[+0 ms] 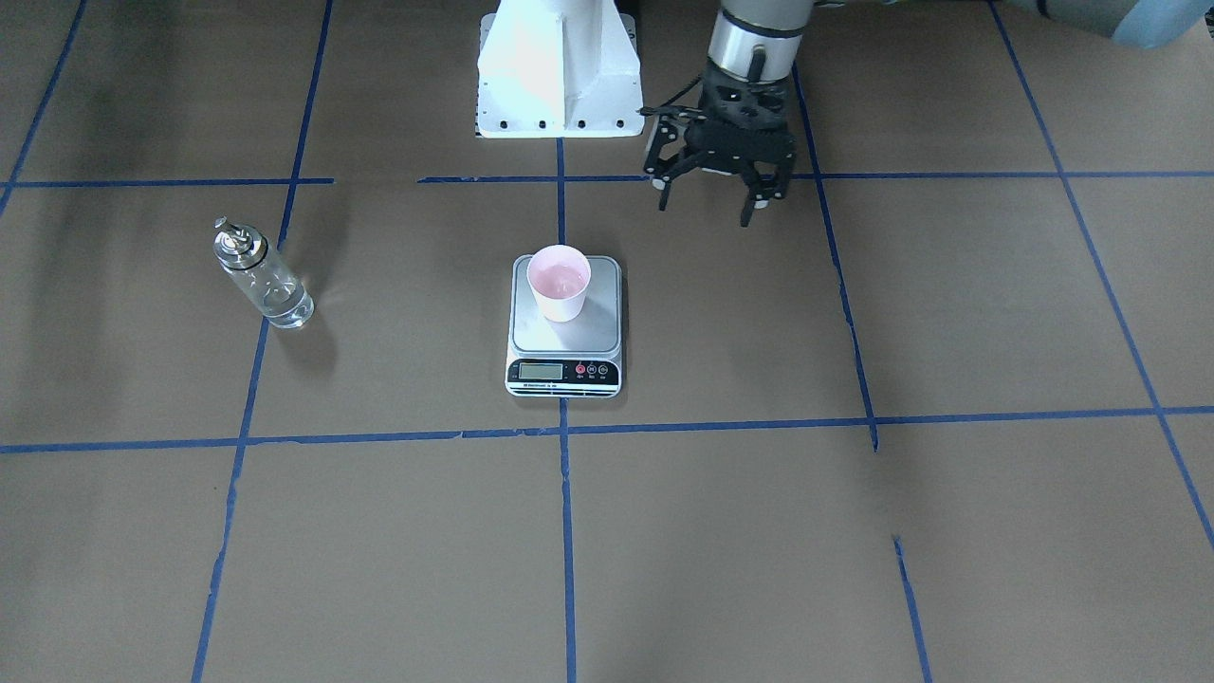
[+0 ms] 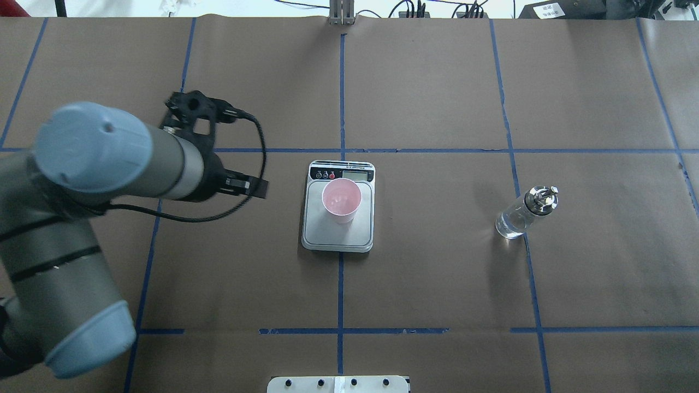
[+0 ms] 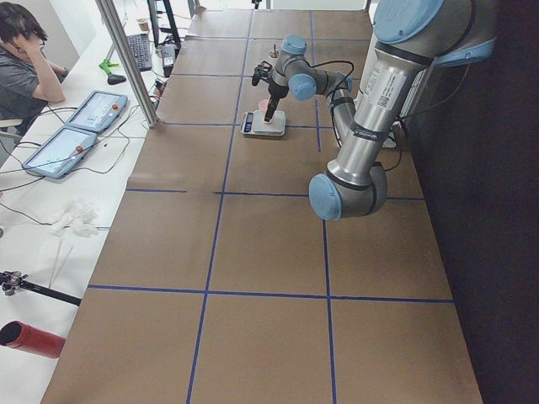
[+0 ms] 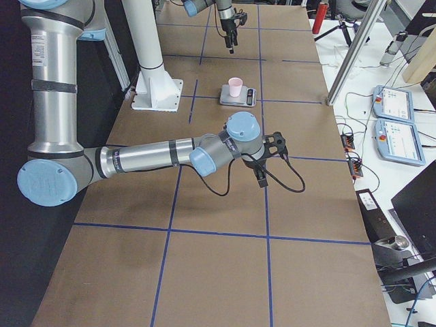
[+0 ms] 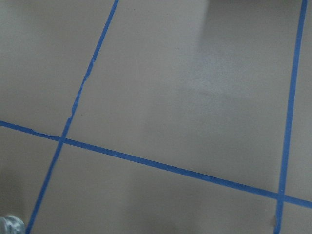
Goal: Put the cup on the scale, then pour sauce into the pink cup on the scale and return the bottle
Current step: 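Withdraw the left gripper away from the scale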
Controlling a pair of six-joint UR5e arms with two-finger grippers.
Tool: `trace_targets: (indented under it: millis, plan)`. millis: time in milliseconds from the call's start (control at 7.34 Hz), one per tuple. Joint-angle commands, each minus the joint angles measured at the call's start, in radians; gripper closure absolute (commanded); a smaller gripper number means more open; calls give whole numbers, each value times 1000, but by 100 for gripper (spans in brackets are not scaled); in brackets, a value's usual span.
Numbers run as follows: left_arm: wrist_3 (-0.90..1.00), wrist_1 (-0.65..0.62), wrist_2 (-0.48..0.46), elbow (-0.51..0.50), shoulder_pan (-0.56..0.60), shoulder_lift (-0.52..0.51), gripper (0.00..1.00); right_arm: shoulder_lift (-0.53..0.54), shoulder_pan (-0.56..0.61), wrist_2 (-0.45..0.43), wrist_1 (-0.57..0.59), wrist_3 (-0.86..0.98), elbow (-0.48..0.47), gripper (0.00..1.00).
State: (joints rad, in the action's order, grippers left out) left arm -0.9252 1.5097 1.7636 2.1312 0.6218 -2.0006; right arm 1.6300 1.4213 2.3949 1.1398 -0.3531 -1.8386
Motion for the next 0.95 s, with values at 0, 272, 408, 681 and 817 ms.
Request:
trace_targets:
  millis: [0, 272, 408, 681, 817]
  plan:
    - [426, 0, 144, 29, 288, 167, 0, 19, -94, -11, 8, -242, -150, 0]
    - [854, 7, 331, -105, 647, 272, 0, 36, -184, -25, 9, -427, -272, 0]
    - [1035, 7, 388, -219, 783, 316, 0, 37, -253, -81, 14, -528, -337, 0]
    - [1341, 12, 450, -462, 1000, 336, 0, 77, -434, -269, 32, -656, -459, 0]
    - [1361, -20, 451, -459, 1018, 353, 0, 127, -509, -354, 32, -671, -519, 0]
